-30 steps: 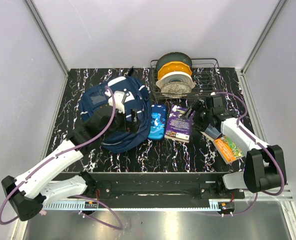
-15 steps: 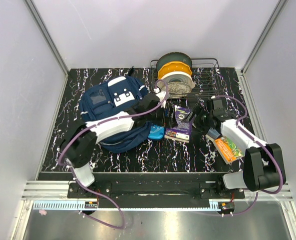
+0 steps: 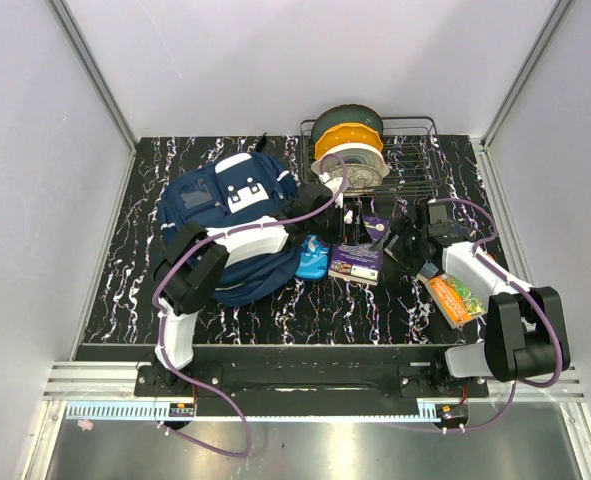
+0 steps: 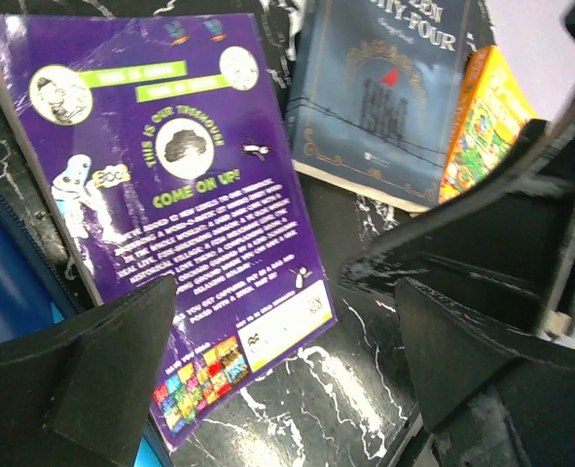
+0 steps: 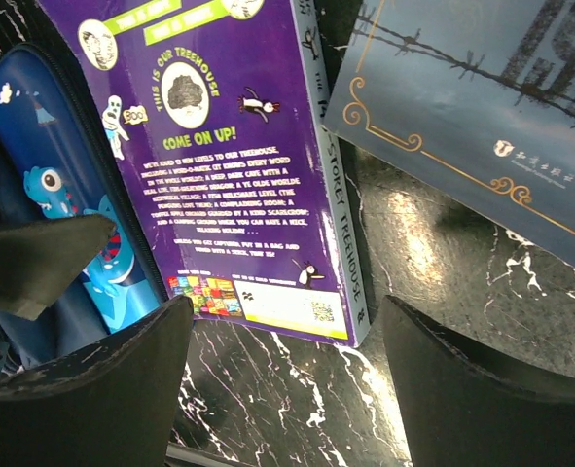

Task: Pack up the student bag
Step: Pick up the book from the center of the board.

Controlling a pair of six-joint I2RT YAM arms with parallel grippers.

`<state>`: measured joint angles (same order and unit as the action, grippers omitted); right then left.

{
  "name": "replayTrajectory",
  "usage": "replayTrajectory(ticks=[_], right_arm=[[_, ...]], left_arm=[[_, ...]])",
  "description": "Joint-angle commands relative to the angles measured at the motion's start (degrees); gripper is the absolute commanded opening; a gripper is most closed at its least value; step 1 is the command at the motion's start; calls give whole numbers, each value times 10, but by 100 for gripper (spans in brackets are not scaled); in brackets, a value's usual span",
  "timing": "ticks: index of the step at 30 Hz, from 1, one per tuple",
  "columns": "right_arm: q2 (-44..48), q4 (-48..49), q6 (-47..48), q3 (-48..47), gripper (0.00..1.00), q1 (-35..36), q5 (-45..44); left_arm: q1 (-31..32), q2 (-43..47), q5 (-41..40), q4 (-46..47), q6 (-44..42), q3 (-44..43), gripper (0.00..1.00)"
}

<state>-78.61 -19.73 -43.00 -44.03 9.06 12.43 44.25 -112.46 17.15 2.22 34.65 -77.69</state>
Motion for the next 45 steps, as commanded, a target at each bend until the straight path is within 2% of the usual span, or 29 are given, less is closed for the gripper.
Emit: replayTrajectory(ticks=[1,5,10,16,22,24,26,30,35,45], right_arm=[[2,3,-7,6,82,-3,-25],[8,2,-11,14,81,-4,-20],[24,8,-16,29,79,-3,-12],[19,41,-21,34,78,-3,17],[11,50,-21,29,78,-3,25],[14,50,-19,30,78,-3,25],[21,51,-19,34,78,-2,23],[40,98,-17,60,76,-3,45],[33,138,-9,81,76,-3,81],[-38,180,-16,87,76,-3,87]], left_arm=[[-21,-32,-17,34,52,-26,99],[-38,-51,-27,71,95,-13,99],[-48,-68,-47,40,83,-38,99],[-48,-76,-101,-40,51,-59,99],[-42,-101,-120,-101,21,-95,99],[-38,-104,-127,-121,16,-114,99],[-29,-111,-168,-164,14,-147,99],[-24,-151,-200,-241,21,-220,99],[-25,-208,-187,-295,23,-286,99],[-21,-239,-170,-304,22,-275,99]])
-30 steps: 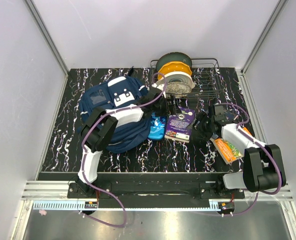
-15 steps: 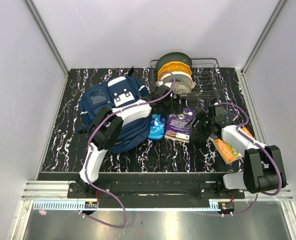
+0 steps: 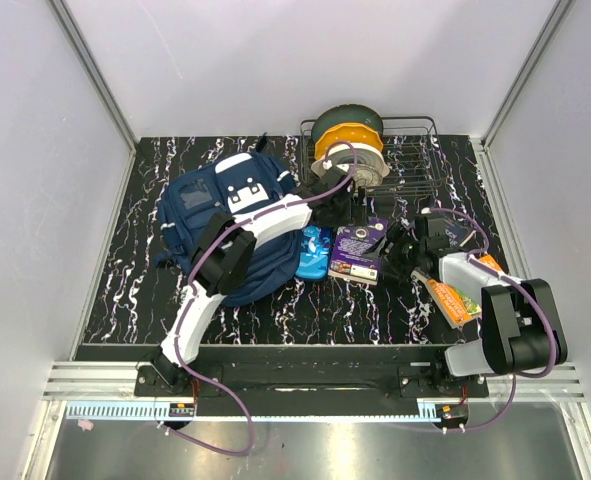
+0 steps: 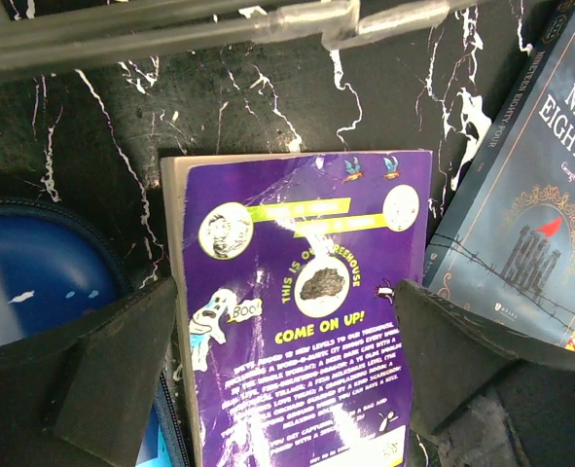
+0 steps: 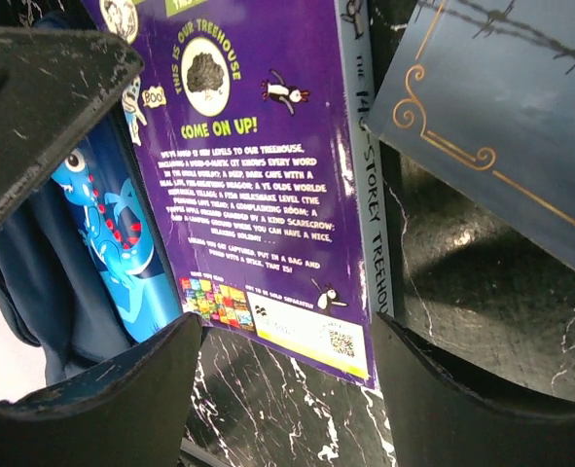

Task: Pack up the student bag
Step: Pick up the book from the center of the board.

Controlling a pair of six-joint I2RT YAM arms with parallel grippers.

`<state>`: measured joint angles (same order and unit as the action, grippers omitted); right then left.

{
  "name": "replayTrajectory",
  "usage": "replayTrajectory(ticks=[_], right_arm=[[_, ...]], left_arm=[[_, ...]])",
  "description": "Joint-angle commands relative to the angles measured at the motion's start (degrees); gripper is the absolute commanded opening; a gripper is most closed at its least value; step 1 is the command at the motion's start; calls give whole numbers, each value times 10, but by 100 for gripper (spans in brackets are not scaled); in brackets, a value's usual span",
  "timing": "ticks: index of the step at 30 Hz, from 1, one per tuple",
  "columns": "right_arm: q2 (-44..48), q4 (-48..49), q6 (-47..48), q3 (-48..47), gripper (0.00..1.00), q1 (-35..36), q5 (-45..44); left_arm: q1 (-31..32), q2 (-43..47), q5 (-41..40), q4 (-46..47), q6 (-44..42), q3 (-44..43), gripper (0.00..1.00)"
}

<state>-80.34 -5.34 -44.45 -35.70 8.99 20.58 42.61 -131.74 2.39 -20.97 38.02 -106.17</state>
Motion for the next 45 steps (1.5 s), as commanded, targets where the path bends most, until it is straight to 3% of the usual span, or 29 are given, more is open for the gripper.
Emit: replayTrajectory(ticks=[1,11,25,29,30,35,39,43,45], right_arm=[[-24,36,-3,4,76,-2,1],[-25,13,5,4,78,-2,-34],[-122,109,-18,1,78,-1,45],[-131,168,-47,18,70,-1,75],[-130,177,-52,20,64,-1,78],[-113,183,-64,23,70,-1,69],[-95,191,-78,29,77,-1,68],[-89,185,-107,34,80,0,66],[-95,175,-108,28,80,-1,68]], left_arm=[[-3,-46,-22,-77,-17,6,99],[8,-72,-66,-151,-49,-53,98],[16,-66,24,-152,-72,-32,84],[20,-53,53,-125,-64,-4,78],[21,-51,57,-118,-62,3,77],[23,-47,62,-110,-61,13,72],[24,-45,69,-98,-57,21,64],[24,-46,82,-86,-50,25,42],[24,-46,87,-81,-49,26,36]])
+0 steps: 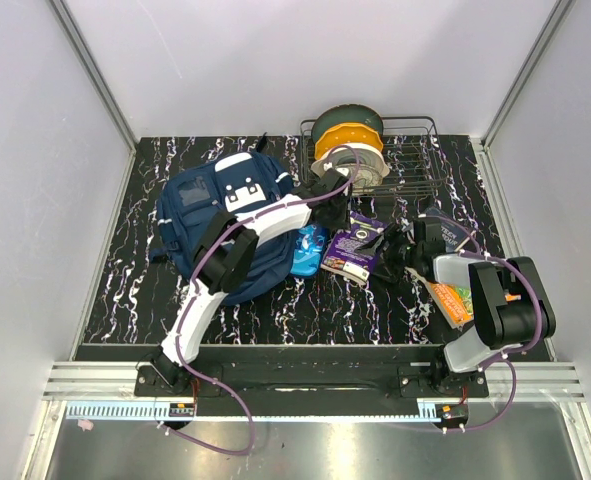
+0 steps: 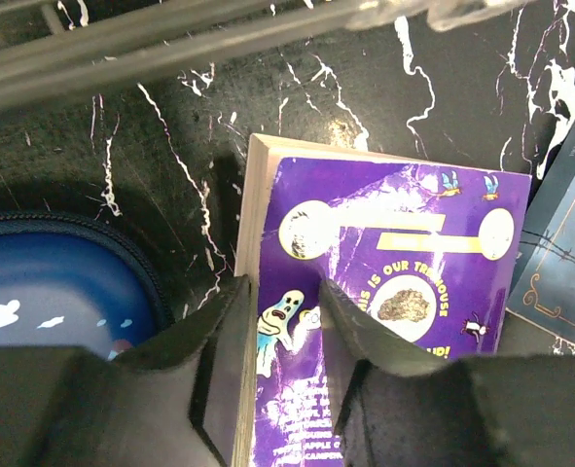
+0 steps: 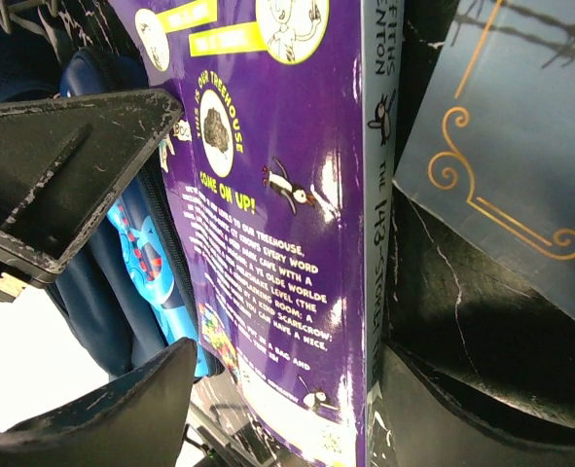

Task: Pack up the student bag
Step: Pick up the book from the center of the board.

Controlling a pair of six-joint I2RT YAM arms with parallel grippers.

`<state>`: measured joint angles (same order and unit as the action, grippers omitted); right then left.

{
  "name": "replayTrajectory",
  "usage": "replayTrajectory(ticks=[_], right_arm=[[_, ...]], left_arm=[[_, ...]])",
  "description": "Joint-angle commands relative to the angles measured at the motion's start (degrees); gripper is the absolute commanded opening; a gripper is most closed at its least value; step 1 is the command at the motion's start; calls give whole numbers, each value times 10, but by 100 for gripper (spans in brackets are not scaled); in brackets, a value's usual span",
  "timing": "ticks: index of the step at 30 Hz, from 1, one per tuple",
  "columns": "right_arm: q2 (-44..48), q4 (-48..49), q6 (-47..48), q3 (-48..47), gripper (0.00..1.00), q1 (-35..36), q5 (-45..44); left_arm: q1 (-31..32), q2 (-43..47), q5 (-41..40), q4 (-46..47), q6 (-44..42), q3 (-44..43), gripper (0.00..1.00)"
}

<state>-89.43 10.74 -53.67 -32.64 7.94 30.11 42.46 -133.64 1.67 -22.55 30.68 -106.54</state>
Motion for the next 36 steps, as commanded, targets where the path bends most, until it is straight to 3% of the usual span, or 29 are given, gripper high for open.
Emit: replayTrajectory(ticks=[1,5,7,9,18,19,23,24,26,29,36], right_arm=[[-5,19,-24,-1,80,9,-29],[-8,88,-49,28,76,9,-8],[-20,119,-64,30,66,9,14],[-24,123,-65,30,58,9,15],[28,152,-62,47,40,10,4],[31,149,-58,45,29,9,2],[38,138,-43,33,0,9,7],[43,128,-34,30,0,9,8],[55,101,-19,19,0,9,2],[91,41,17,6,0,9,-27],[140,-24,52,-7,0,9,-53]], left_arm=[[25,-27,97,-65,26,30,31],[25,-30,117,-57,31,34,31],[25,-30,120,-51,35,38,31],[25,-29,121,-46,37,43,31],[25,-28,127,-42,38,47,29],[25,-28,127,-41,38,48,29],[25,-16,120,-36,37,53,28],[25,-11,116,-33,38,56,29],[25,14,104,-19,38,72,46],[24,54,80,0,36,92,58],[15,78,90,7,34,86,67]])
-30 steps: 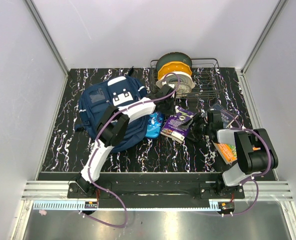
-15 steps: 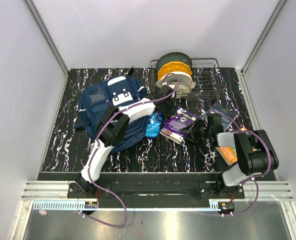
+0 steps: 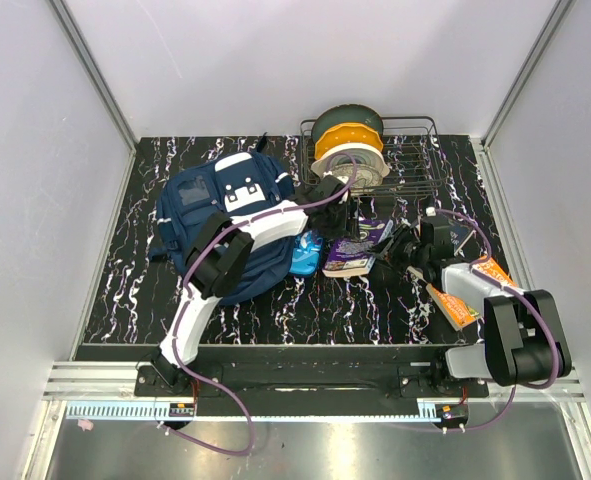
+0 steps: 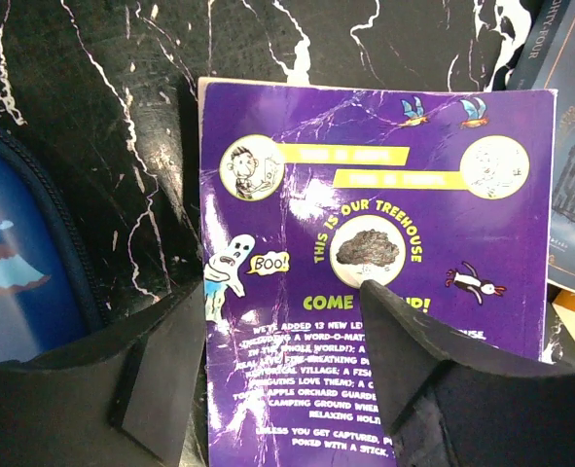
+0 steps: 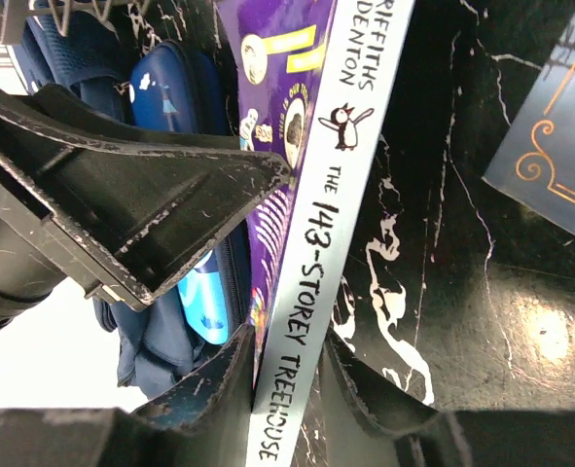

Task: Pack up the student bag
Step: Pick up the book from the center of the board.

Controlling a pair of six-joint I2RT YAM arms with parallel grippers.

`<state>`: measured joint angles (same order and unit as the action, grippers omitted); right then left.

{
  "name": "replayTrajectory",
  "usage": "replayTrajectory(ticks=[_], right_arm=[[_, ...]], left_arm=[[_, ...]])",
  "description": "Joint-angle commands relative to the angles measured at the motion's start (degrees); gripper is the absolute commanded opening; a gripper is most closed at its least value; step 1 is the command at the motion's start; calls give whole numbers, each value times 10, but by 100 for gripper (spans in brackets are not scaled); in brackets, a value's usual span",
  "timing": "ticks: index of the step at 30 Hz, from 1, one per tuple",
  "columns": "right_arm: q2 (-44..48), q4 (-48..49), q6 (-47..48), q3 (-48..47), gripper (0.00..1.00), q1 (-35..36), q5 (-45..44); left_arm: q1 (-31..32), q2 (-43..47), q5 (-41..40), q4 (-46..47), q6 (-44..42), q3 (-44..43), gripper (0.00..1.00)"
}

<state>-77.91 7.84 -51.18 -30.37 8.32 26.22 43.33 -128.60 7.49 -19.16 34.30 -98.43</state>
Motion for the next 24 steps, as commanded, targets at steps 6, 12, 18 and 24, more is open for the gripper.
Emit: replayTrajectory(ticks=[6,12,18,24], right_arm=[[11,10,16,-29,0,6,-3],[-1,18,1,-33,15,6,13],[-24,43,-15,-33,30,6,24],[-35,44,-18,-39,41,6,28]], left_arm=[[5,7,69,-14,8,10,66],[6,0,100,23,30,37,61],[6,-3,112,32,36,39,54],[6,-4,121,41,40,46,52]])
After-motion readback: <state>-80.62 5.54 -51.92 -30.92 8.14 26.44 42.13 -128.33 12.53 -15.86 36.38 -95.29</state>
